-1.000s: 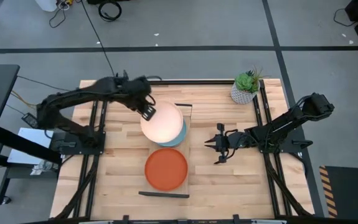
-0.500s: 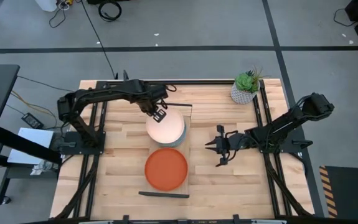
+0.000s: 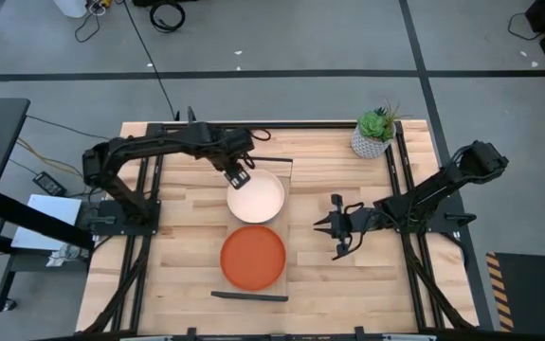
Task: Place and stack plates onto a shelf
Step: Return to Home Position
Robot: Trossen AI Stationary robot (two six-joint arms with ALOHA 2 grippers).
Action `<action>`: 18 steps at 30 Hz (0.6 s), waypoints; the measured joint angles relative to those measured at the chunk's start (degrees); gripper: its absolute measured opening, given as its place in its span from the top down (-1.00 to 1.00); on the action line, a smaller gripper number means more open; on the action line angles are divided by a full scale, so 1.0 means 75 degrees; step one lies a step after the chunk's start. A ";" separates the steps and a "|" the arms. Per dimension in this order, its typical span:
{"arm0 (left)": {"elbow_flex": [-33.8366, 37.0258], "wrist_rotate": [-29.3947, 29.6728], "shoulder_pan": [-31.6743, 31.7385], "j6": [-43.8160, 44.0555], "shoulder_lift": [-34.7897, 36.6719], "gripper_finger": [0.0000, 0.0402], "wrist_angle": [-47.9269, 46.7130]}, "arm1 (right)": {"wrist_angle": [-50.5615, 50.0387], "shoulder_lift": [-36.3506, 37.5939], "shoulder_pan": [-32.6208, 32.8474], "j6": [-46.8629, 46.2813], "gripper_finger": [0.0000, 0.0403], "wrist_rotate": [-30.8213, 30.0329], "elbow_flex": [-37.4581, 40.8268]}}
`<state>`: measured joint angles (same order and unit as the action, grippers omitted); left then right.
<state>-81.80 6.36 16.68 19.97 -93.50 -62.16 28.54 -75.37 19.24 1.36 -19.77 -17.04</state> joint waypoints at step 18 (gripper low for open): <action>0.4735 0.0607 -0.0661 -0.1095 0.4346 0.49 0.4549 | 0.1621 0.1947 -0.0167 -0.0323 0.94 0.0577 0.1545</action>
<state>-46.29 10.91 11.73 11.76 -60.90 -28.03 40.69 -60.77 17.99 -1.06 -15.45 -5.46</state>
